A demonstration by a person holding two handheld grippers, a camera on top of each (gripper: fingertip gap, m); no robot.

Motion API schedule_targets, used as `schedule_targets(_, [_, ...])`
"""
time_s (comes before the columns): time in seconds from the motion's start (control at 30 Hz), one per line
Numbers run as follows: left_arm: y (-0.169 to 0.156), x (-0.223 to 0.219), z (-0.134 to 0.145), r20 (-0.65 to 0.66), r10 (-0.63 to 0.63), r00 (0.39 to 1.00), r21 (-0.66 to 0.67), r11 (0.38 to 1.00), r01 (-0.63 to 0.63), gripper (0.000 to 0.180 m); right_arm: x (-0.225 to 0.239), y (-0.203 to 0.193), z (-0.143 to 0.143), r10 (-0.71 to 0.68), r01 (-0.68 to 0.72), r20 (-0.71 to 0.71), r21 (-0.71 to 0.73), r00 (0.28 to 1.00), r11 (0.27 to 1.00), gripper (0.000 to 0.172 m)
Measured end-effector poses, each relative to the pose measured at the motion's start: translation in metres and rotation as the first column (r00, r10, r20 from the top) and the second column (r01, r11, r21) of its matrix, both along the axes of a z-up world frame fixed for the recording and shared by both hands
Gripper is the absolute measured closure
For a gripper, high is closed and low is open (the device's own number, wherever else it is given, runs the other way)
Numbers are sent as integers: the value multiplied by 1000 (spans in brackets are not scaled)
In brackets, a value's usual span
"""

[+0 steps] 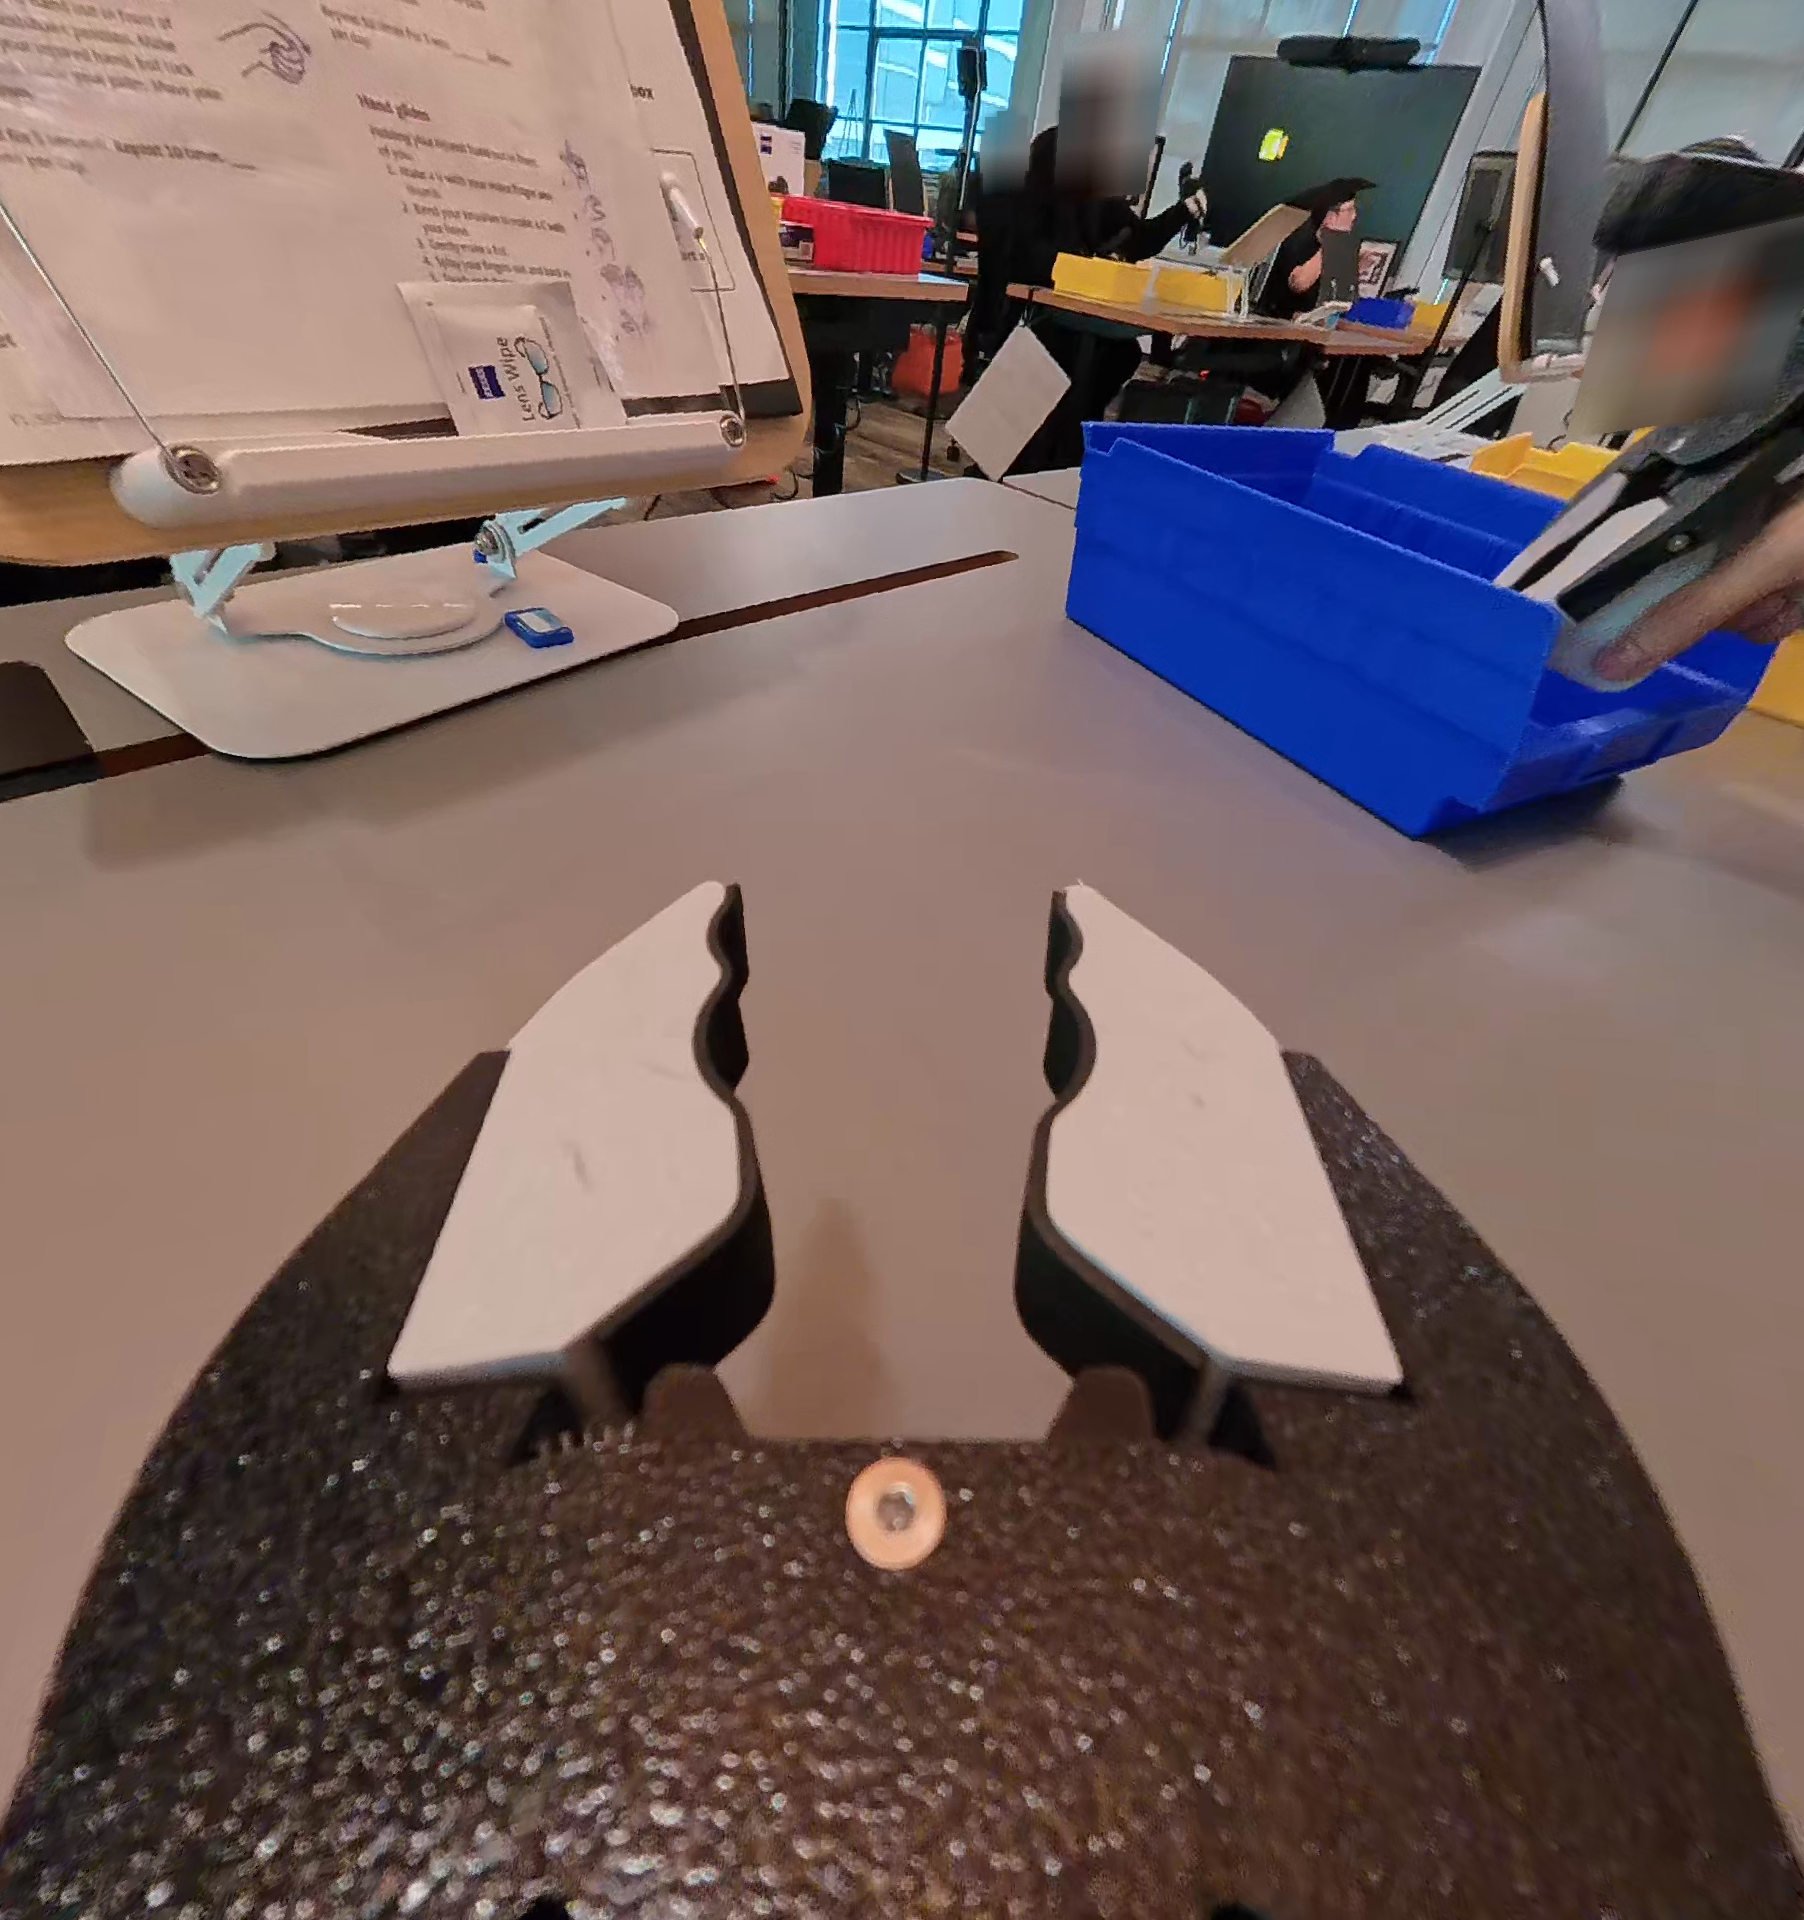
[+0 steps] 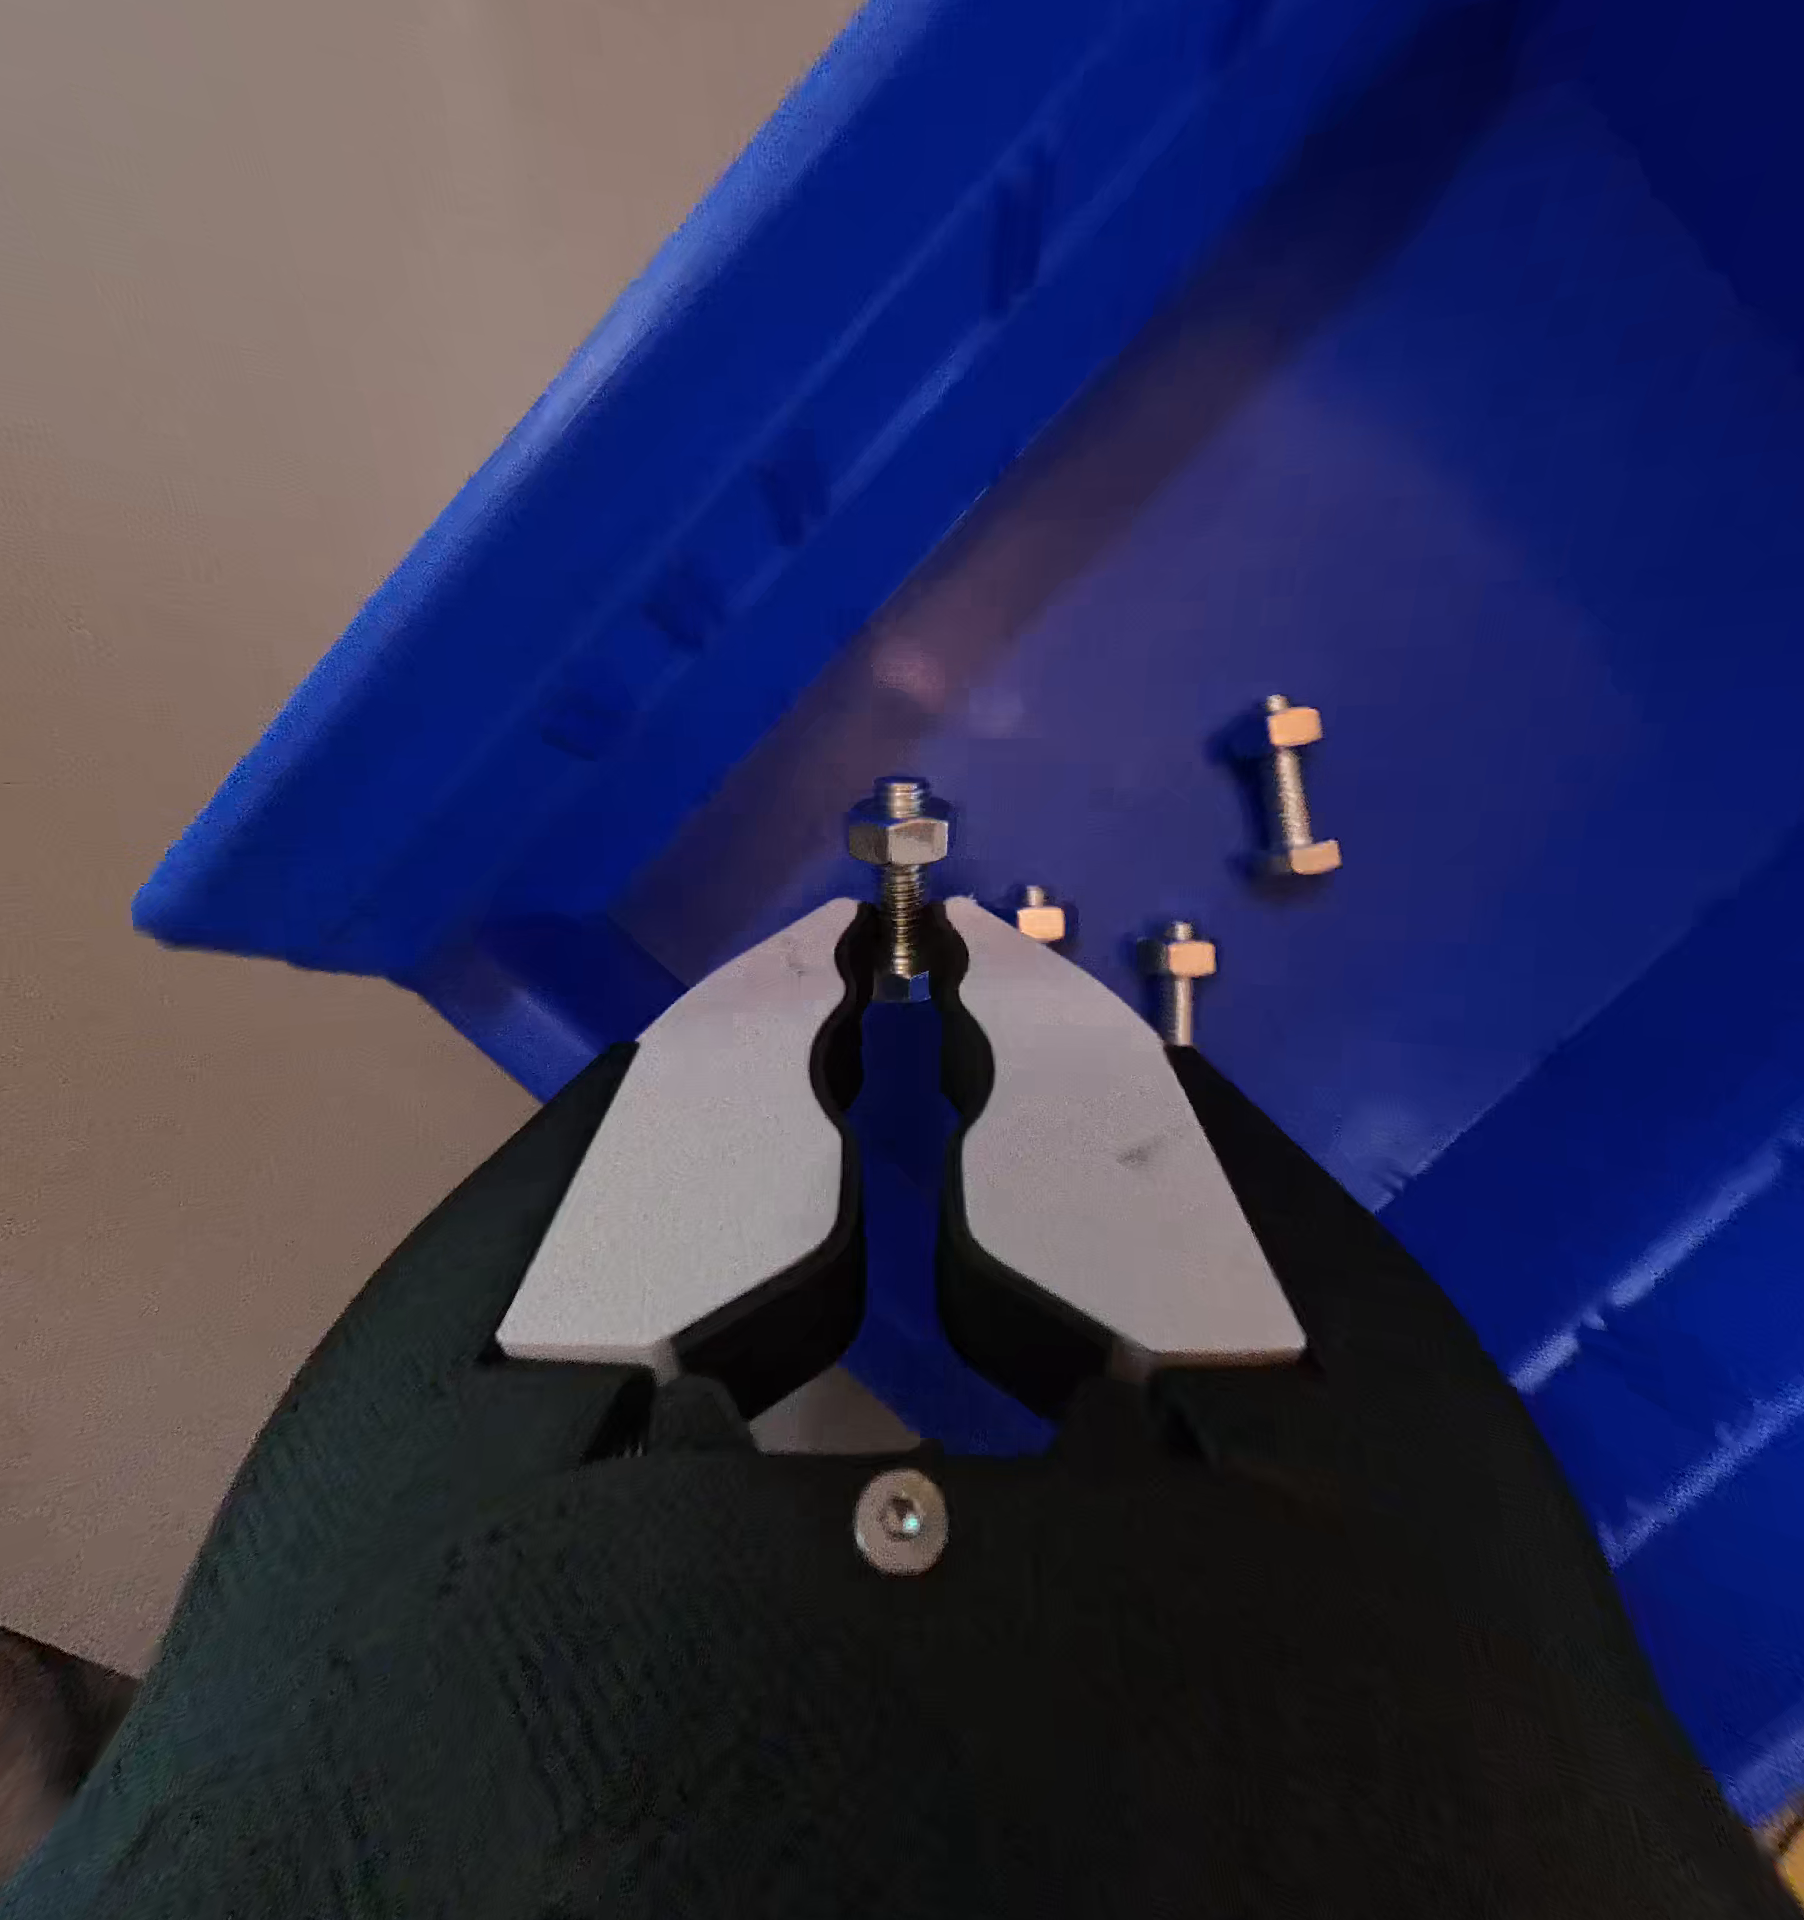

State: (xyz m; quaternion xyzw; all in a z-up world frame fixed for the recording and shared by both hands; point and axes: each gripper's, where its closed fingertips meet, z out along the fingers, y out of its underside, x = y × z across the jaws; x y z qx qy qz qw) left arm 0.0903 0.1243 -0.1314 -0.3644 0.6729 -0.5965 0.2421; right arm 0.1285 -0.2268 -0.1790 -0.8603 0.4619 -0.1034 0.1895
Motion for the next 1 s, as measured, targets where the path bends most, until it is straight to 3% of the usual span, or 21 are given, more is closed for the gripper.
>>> schedule_targets(0.03, [0,0,1,12,1,1000,11,1000,-1,126,1,2,-6,11,-11,-24,-11,1000,1000,162])
schedule_targets(0.17, [-6,-5,3,66,-16,998,59,998,12,126,8,4,-3,2,-2,36,-5,999,1000,141])
schedule_targets(0.37, [-42,-18,-17,85,-118,989,257,962,92,125,-45,-1,50,-97,24,358,204,929,979,132])
schedule_targets(0.5, [-126,-37,-14,3,-260,966,188,948,255,121,-84,-24,69,-249,77,508,334,825,939,122])
schedule_targets(0.6, [-204,-41,-8,-70,-344,936,101,931,350,121,-86,-46,84,-413,129,588,464,695,877,113])
schedule_targets(0.63, [-227,-37,-4,-78,-351,933,67,932,356,121,-85,-50,85,-423,140,587,465,690,874,108])
schedule_targets(0.7, [-267,-24,4,-73,-330,941,22,943,332,121,-84,-63,85,-447,202,582,438,680,876,95])
schedule_targets(0.77, [-292,-1,-1,-98,-246,964,79,964,254,112,-84,-70,82,-455,241,583,409,673,880,88])
schedule_targets(0.83, [-304,23,-12,-141,-119,983,166,976,142,96,-84,-73,76,-449,259,574,383,685,886,79])
schedule_targets(0.9, [-311,39,-20,-144,-45,988,212,974,76,100,-83,-79,71,-459,299,562,357,688,885,77])
schedule_targets(1.0, [-323,45,-27,-176,-95,980,192,973,129,101,-81,-80,71,-457,317,570,333,683,888,77])
